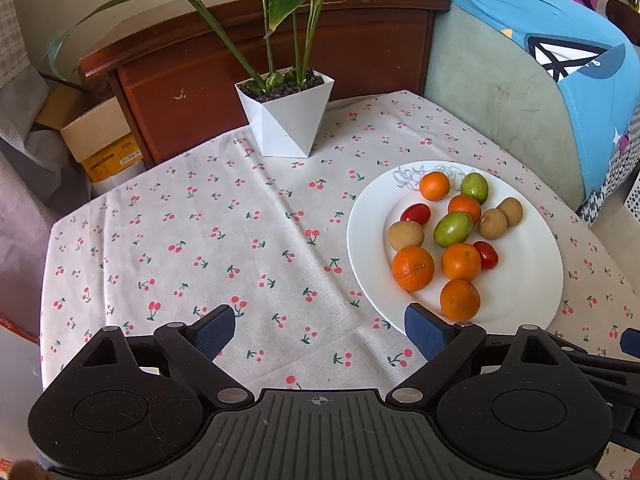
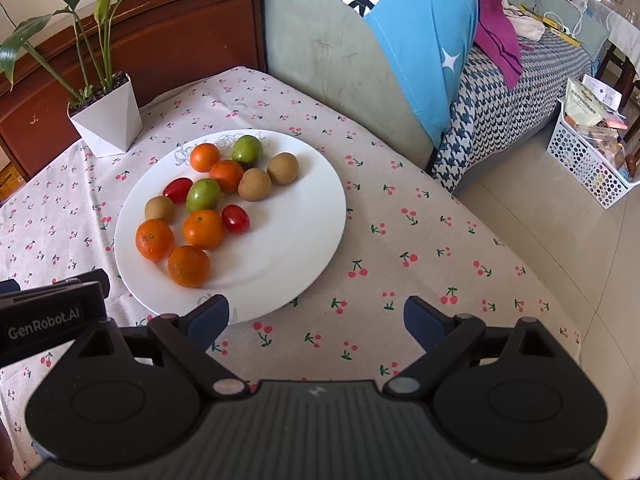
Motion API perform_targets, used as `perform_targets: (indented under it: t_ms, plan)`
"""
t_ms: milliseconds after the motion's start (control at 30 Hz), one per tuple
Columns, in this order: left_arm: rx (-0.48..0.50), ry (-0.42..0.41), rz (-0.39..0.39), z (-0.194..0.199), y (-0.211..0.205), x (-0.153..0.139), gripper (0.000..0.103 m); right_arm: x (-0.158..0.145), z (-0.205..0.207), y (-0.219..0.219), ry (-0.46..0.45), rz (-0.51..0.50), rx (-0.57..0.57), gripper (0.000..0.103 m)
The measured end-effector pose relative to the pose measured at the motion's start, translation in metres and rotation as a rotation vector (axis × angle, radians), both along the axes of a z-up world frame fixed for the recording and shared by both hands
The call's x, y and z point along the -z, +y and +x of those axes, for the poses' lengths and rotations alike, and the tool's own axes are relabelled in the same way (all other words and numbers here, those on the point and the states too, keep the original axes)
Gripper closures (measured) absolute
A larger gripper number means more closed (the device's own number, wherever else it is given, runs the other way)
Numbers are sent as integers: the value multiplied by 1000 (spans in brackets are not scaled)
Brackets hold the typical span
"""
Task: Organize fruits
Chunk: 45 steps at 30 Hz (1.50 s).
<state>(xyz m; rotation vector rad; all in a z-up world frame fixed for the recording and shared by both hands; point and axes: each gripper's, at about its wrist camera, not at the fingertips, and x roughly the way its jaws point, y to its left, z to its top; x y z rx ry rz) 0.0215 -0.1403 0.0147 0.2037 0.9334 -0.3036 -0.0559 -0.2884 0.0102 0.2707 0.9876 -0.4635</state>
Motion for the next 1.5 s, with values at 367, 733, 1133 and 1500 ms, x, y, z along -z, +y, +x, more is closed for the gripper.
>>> perform_targets:
  t_ms: [367,733,1133,1500]
  plan:
    - [-16,10,-7,-3,11,0,10,0,-2,8,-22,0,-27,9]
    - [-32,15,-21,-9,35,-6,10,-1,-8,23,-87,27,-102,9]
    - [-88,15,-41,-16,82,-5,10,16,-13,74,-127,56,-272,9]
    - [-184,31,-41,-19,128,6,10,44,-17,125,-193,67,-373,9]
